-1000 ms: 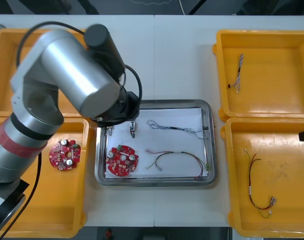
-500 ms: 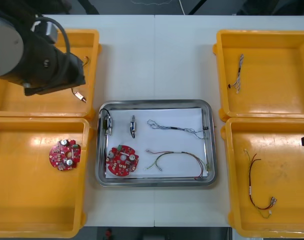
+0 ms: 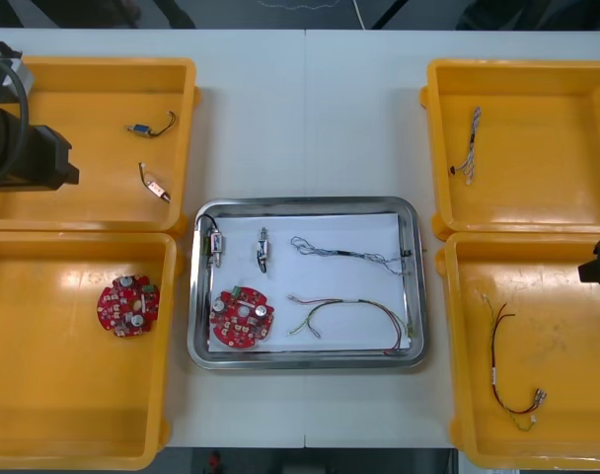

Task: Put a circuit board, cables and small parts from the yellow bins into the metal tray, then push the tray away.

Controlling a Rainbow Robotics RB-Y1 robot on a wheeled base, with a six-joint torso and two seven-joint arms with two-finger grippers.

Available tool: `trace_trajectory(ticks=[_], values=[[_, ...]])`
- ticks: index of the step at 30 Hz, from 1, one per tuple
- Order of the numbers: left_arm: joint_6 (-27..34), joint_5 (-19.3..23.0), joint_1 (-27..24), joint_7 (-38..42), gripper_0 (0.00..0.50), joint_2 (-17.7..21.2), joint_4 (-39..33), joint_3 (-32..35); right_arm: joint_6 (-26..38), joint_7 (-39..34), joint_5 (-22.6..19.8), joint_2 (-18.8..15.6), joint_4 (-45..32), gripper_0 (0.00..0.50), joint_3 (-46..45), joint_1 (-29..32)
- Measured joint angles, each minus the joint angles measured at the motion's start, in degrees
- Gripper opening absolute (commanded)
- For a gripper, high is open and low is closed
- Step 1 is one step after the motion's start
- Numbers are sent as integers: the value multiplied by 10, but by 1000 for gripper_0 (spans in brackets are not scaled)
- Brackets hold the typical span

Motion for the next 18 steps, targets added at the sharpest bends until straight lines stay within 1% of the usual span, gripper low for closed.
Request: trace_trajectory(ticks=[5,9,13,18], values=[[0,-12,4,-12,500,0,38,17,0,0,-34,-16,0,500,51,-44],[0,-12,7,-57,500,0,65,25,0,0,-62,-21,0,500,97,-86],[0,-10,21,-99,500,0,74,26,0,0,-73,-22,0,500,156,-129],[0,1,65,-100,500,1,62,26,0,0,-75,-24,0,500,253,-186]])
